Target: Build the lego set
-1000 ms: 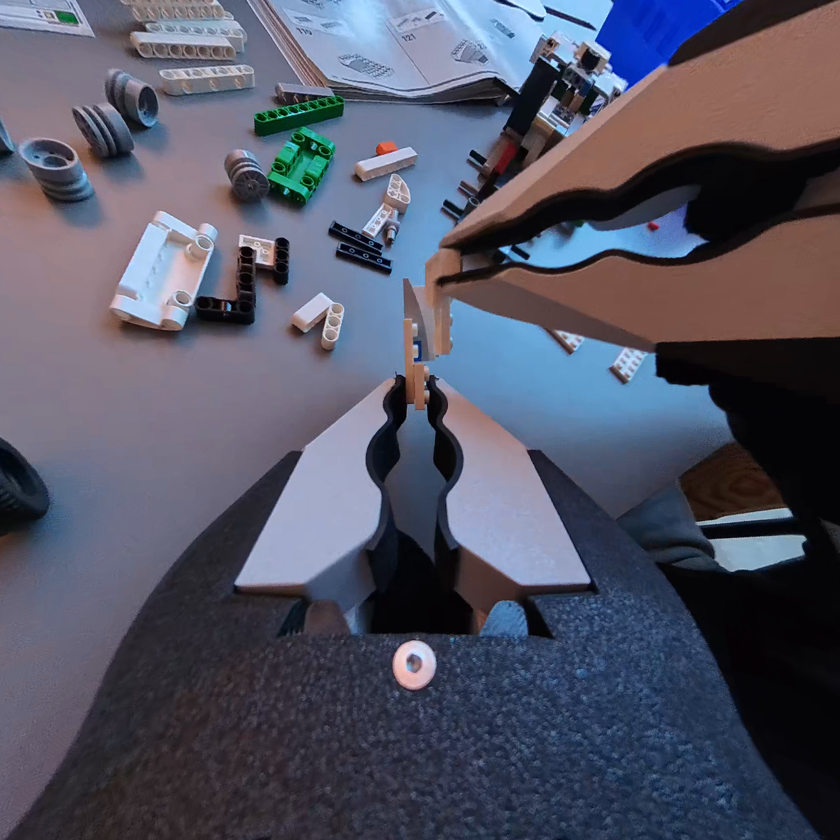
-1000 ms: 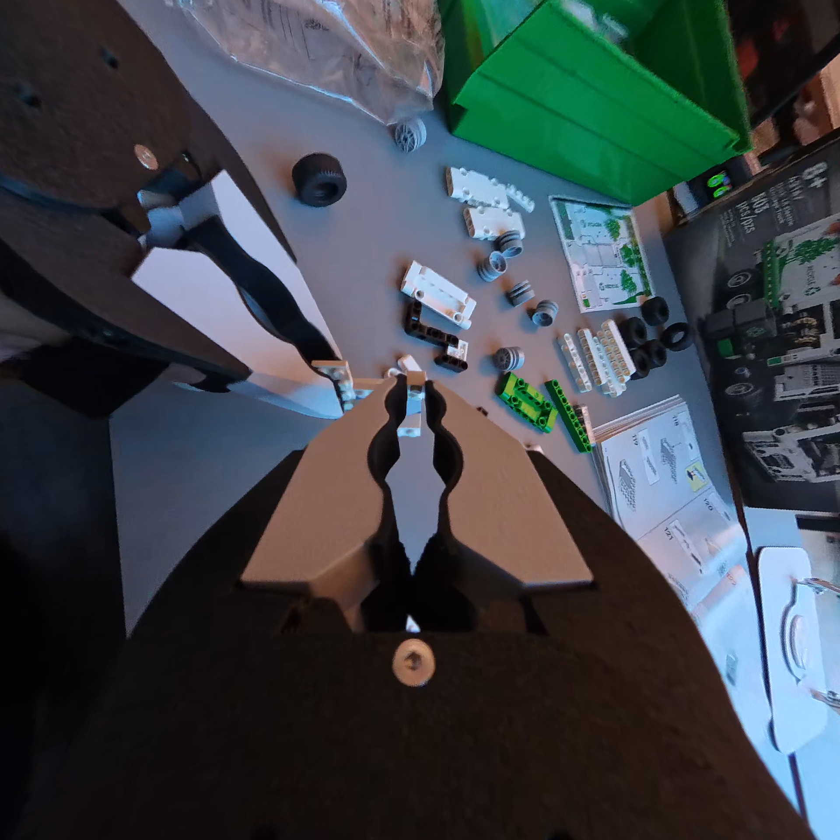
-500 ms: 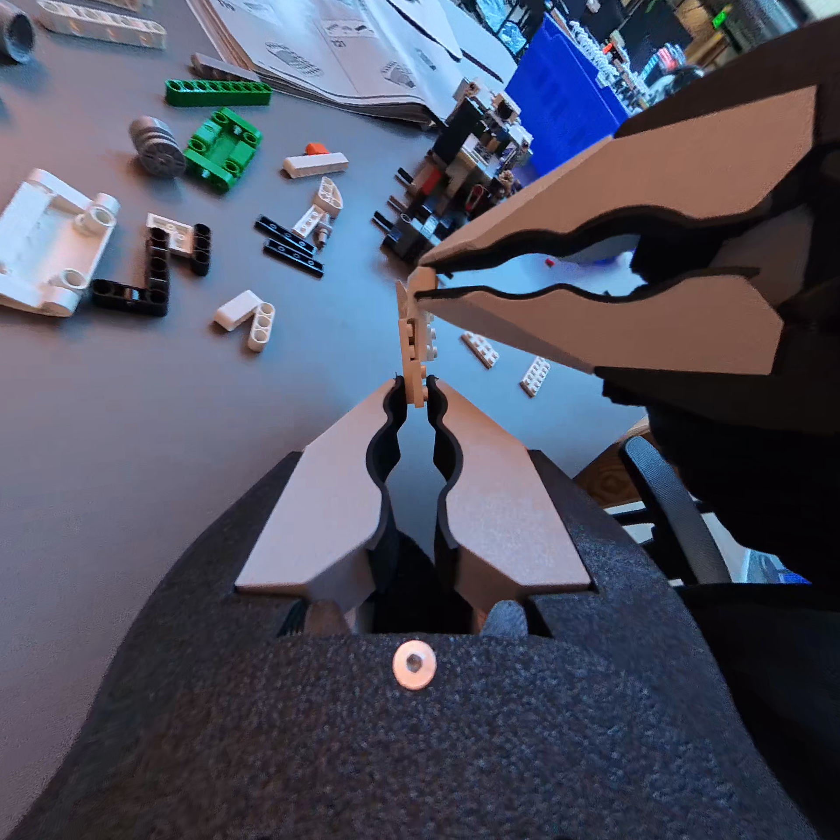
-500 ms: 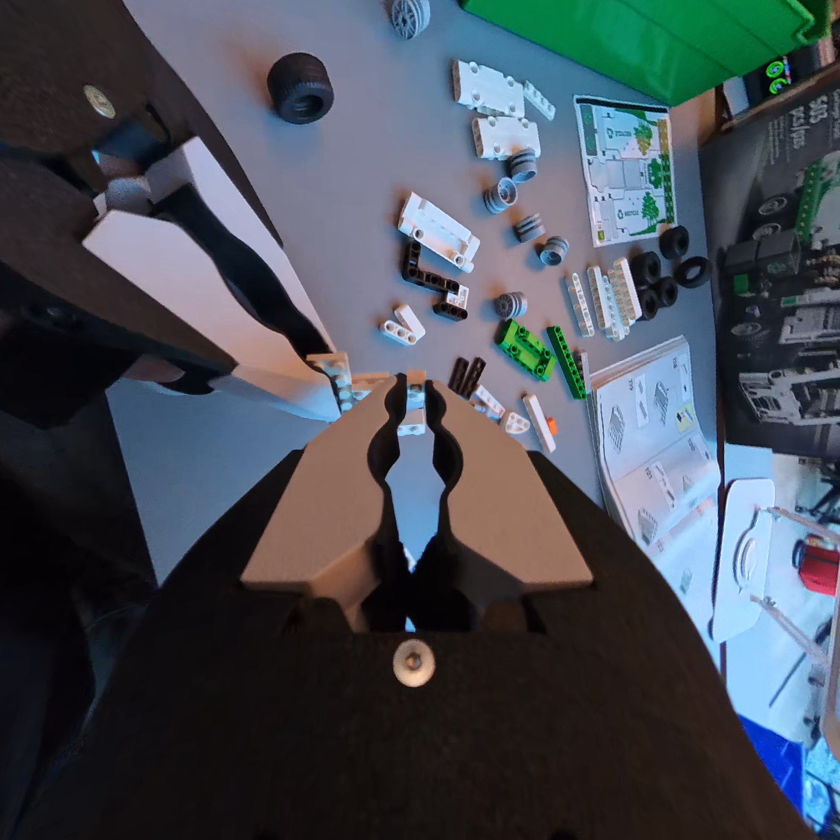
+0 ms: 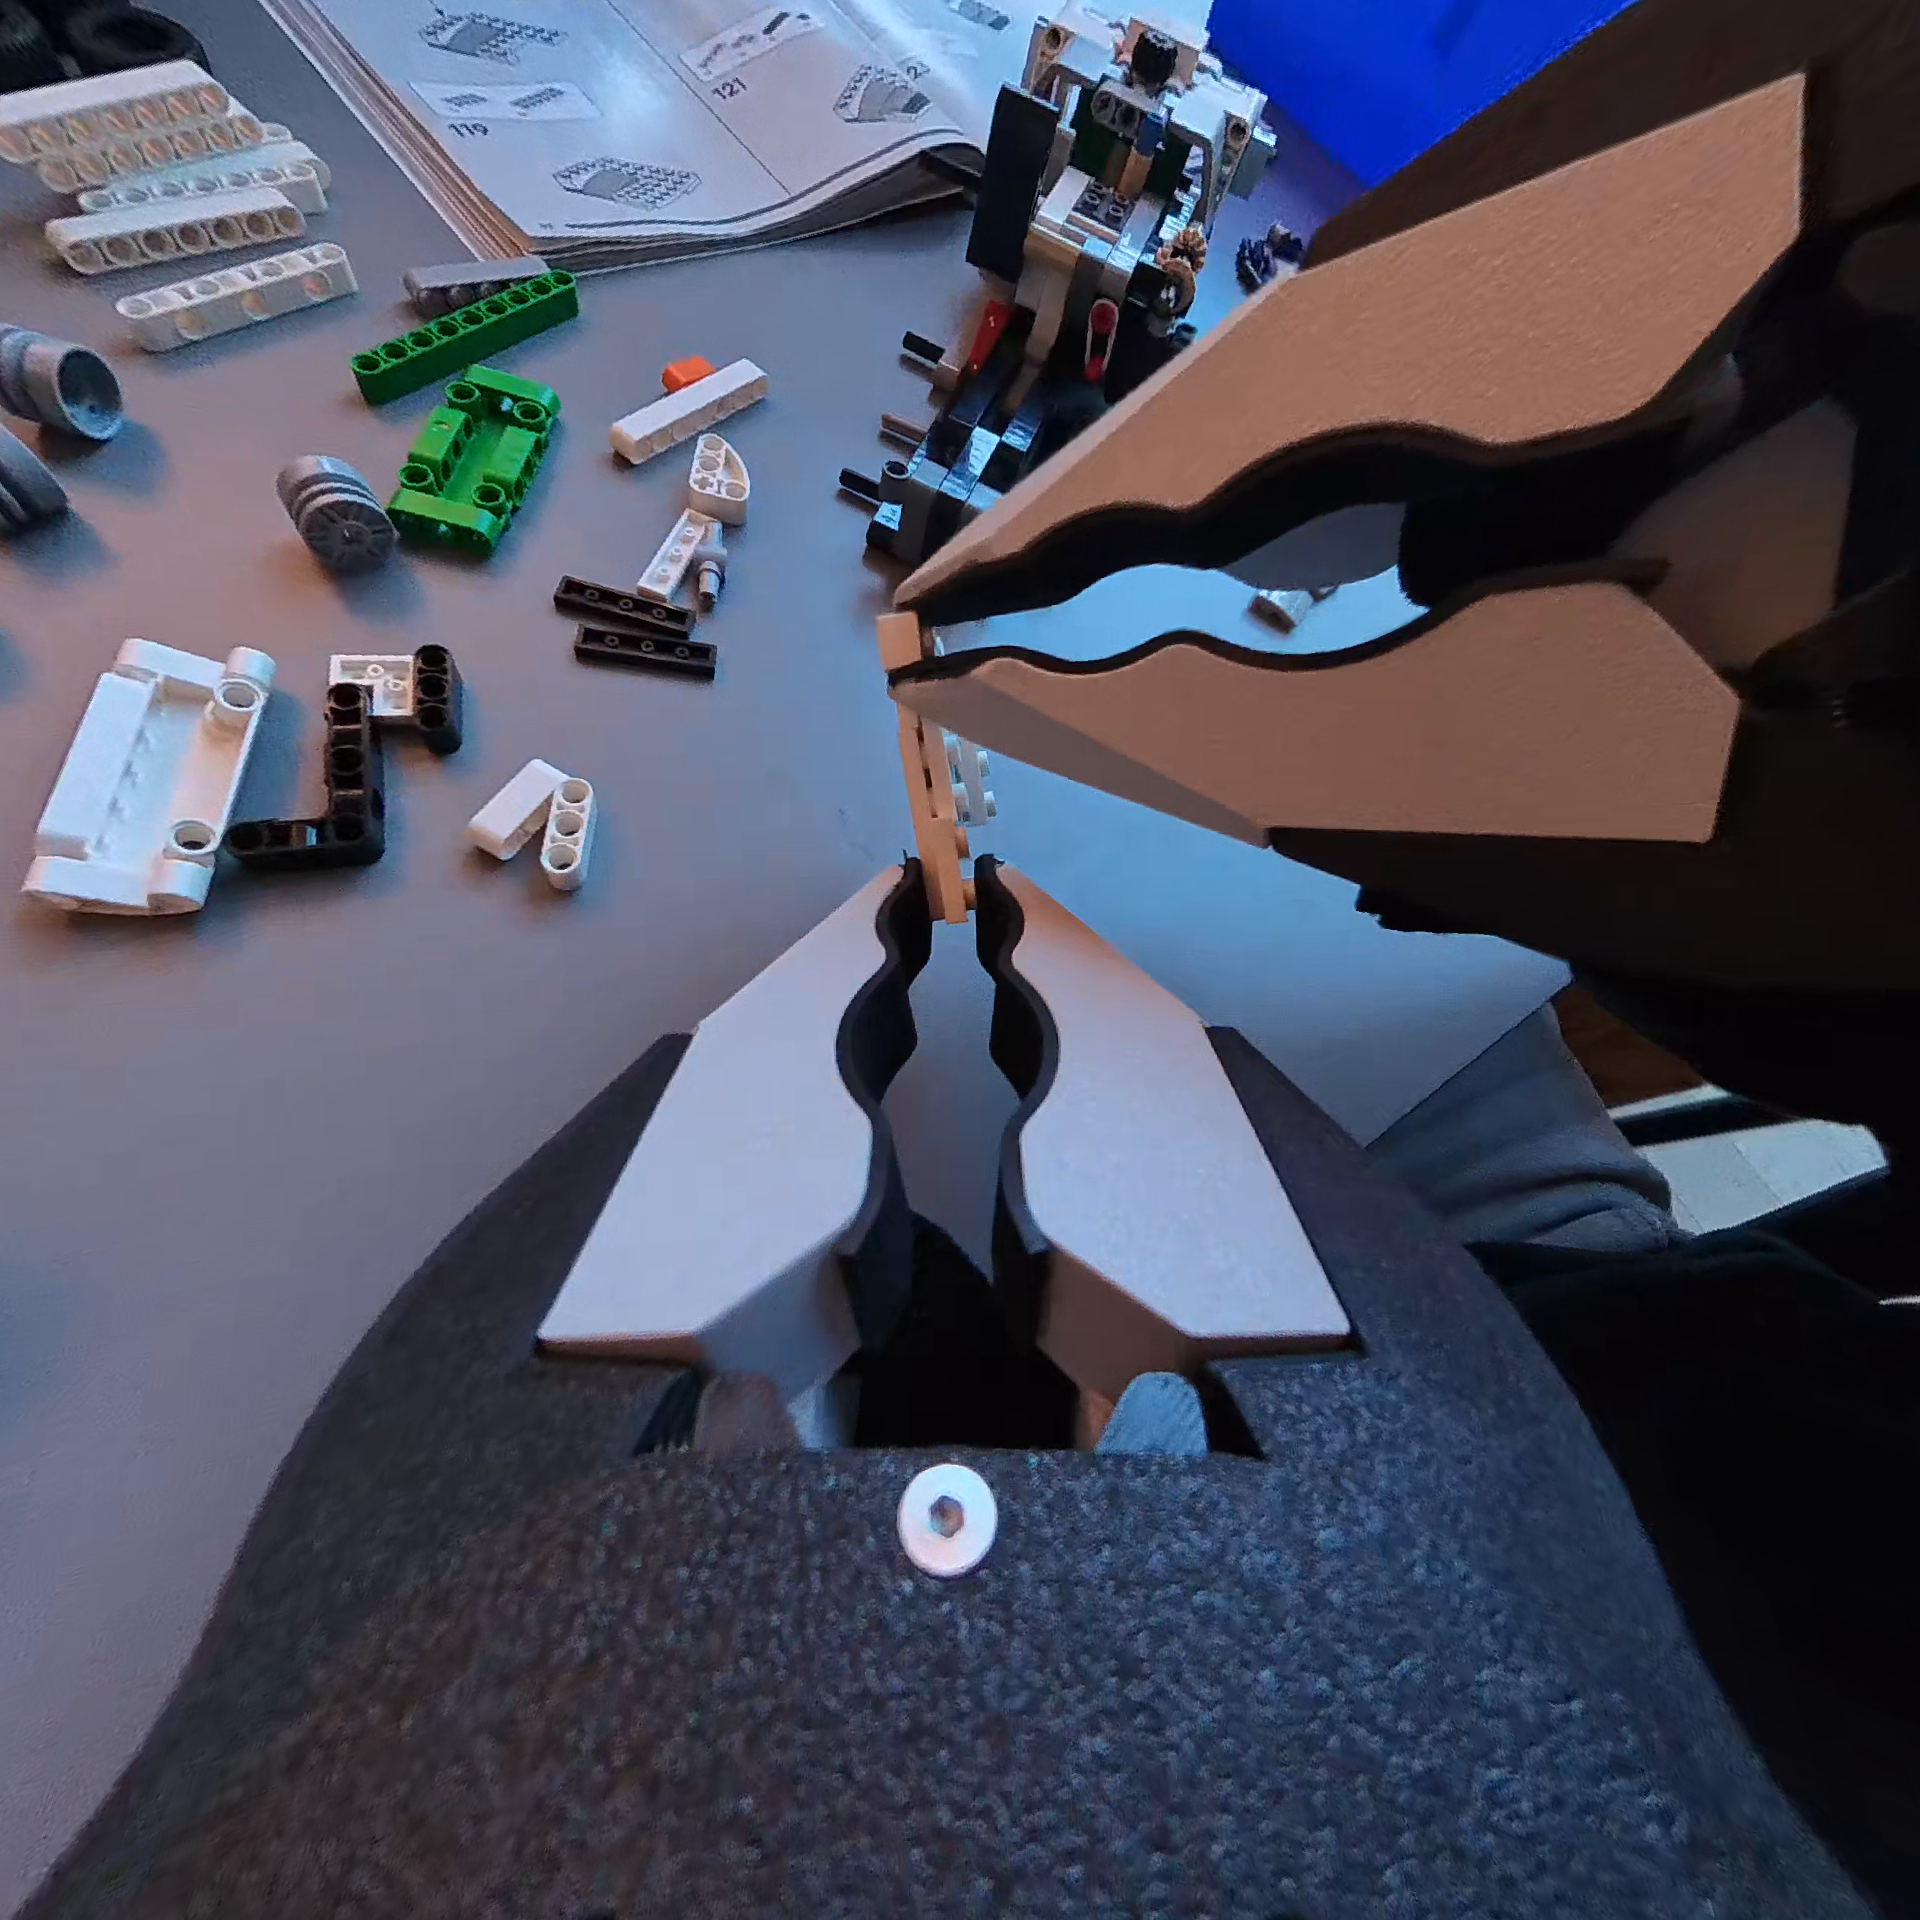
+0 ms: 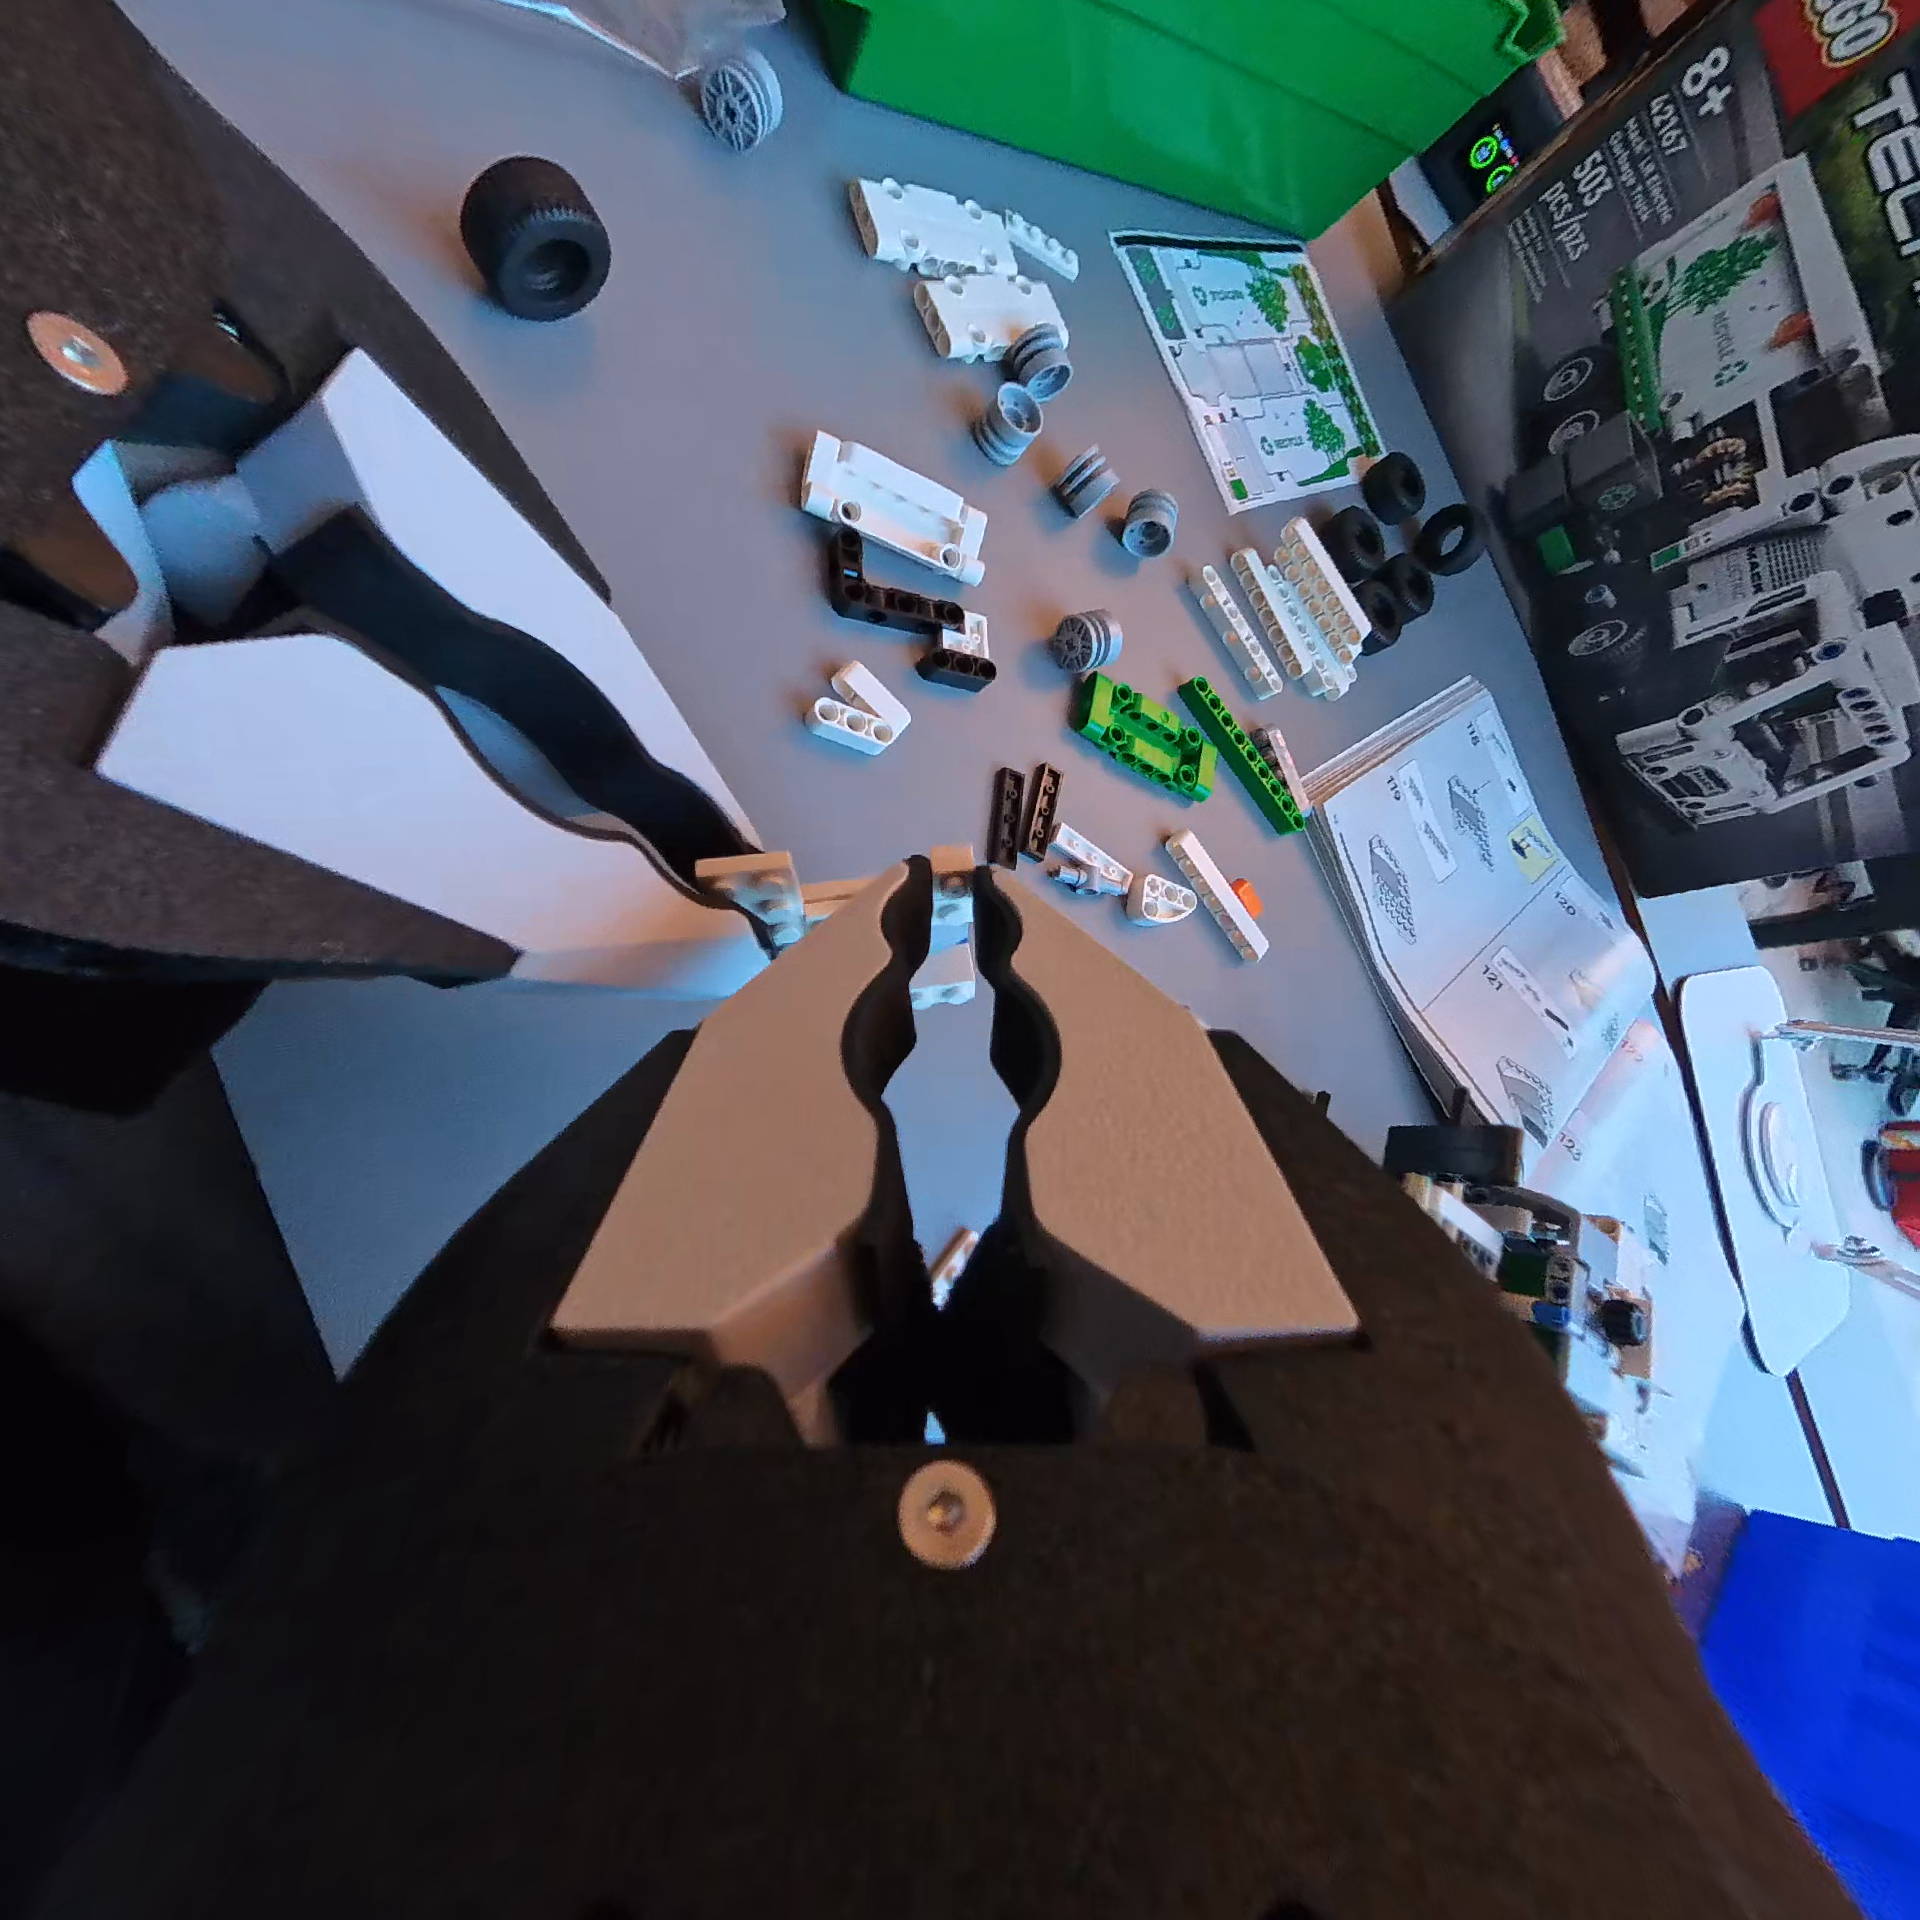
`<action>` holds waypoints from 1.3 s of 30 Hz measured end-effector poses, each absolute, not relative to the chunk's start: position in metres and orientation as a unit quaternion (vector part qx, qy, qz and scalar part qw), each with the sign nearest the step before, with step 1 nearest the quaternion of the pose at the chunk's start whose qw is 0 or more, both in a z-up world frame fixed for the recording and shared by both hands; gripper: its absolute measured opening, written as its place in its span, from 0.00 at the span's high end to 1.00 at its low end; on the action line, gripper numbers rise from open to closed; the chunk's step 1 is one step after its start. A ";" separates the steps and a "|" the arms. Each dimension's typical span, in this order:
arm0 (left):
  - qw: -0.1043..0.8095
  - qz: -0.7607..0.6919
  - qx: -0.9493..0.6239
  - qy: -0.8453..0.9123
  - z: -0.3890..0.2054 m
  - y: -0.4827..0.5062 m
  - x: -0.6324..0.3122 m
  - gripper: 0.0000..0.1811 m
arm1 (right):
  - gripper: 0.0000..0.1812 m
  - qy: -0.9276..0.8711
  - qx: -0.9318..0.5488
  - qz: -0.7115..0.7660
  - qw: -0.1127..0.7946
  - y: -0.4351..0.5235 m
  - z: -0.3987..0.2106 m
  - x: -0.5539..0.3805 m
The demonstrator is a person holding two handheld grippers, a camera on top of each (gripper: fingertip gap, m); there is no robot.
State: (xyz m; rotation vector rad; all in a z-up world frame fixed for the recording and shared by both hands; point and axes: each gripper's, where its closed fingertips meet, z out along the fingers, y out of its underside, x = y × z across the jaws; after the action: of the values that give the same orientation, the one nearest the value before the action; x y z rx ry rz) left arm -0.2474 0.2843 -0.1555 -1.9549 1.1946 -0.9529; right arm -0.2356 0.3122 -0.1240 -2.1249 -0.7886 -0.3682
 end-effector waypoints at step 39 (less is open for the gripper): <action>0.193 -0.550 -0.672 0.457 -0.130 0.203 -0.153 0.96 | 0.95 -0.101 -0.808 -0.260 0.519 0.232 -0.100 -0.137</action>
State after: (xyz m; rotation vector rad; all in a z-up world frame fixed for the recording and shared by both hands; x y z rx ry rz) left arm -0.1531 0.2030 -0.1300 -1.8853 1.2815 -1.5432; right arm -0.1366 0.2322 -0.1001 -1.9387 -0.2425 -0.6229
